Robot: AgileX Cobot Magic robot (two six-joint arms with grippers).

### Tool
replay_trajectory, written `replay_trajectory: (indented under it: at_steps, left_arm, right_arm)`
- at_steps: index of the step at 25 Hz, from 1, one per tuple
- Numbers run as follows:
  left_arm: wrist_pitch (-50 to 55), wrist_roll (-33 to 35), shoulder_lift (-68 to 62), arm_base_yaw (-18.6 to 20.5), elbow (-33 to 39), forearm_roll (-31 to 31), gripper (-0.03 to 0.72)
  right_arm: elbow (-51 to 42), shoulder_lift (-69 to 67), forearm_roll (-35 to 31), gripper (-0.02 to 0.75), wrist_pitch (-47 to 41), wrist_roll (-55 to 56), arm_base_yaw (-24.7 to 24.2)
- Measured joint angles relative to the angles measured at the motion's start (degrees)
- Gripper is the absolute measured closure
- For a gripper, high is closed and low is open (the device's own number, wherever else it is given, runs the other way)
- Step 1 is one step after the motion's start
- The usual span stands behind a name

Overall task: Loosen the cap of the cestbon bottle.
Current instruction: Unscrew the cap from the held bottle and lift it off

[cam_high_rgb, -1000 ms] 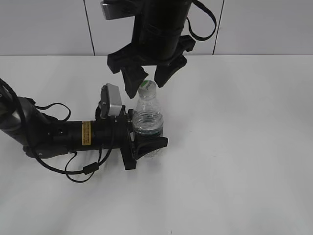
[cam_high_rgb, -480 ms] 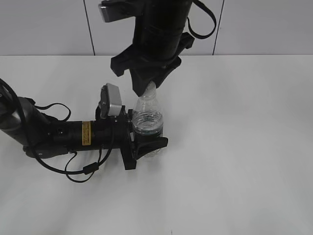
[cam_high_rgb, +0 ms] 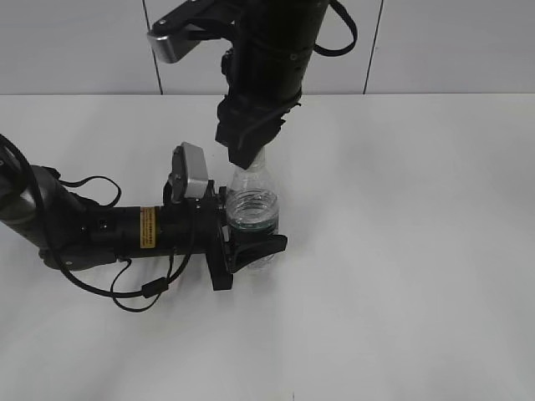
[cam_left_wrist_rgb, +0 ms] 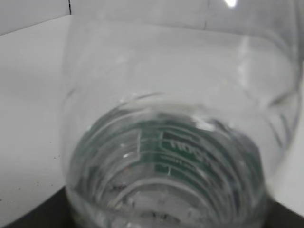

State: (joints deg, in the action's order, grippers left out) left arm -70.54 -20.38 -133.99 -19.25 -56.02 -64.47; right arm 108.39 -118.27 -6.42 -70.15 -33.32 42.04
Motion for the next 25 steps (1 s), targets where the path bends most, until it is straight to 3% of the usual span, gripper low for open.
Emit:
replay_trajectory:
  at_steps: [10,25]
  left_arm:
    - [0.0,0.12,0.0,0.0,0.0,0.0,0.278]
    - [0.05,0.12,0.0,-0.05,0.0,0.09,0.278]
  right_arm:
    - [0.0,0.05,-0.11,0.446,-0.05,-22.73,0.0]
    - [0.0,0.05,1.23,0.446,-0.31,-39.06,0.0]
